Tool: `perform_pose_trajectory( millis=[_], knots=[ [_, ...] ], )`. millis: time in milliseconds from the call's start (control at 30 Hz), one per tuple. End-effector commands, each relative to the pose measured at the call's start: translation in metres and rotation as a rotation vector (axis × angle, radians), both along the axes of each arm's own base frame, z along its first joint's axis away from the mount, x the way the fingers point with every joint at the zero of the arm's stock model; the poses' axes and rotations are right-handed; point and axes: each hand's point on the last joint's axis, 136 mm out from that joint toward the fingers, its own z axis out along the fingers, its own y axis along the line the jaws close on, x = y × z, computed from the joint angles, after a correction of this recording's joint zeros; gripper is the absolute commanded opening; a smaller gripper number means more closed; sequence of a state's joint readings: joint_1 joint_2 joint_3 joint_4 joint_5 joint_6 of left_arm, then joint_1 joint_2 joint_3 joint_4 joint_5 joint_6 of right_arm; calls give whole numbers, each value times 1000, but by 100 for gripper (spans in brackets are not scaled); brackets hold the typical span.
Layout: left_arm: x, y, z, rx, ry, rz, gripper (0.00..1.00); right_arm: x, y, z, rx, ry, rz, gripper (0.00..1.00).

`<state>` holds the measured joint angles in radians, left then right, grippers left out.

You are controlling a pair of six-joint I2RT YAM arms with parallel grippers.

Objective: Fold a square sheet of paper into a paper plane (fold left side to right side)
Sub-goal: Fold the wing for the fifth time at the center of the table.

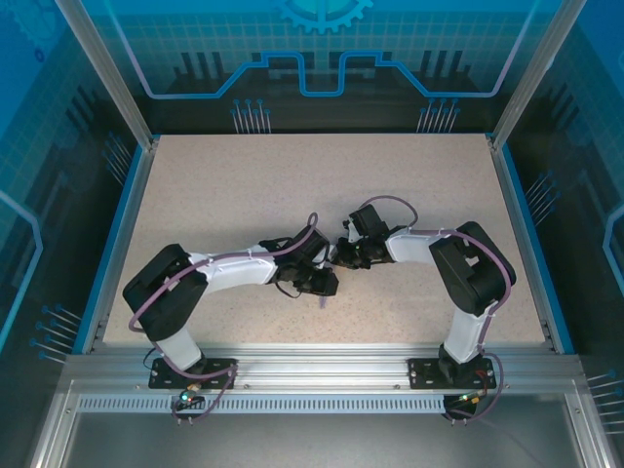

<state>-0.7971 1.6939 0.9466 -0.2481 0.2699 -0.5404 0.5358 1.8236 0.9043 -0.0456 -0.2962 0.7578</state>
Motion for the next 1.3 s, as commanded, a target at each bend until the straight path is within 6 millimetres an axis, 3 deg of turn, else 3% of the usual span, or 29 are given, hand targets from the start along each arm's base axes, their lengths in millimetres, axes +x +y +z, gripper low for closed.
perform_pose_trajectory(
  millis=[0,867,1267],
  knots=[
    [1,-1,-6,-3,1,-22,23,-39,-31,-51,-162,178,-6,13],
    [4,18,-29,85,16,17,23,-42,-35,-54,-185,190,-2,13],
    [-2,24,-34,91,44,44,13,-43,-36,-56,-187,196,-1,13]
  ],
)
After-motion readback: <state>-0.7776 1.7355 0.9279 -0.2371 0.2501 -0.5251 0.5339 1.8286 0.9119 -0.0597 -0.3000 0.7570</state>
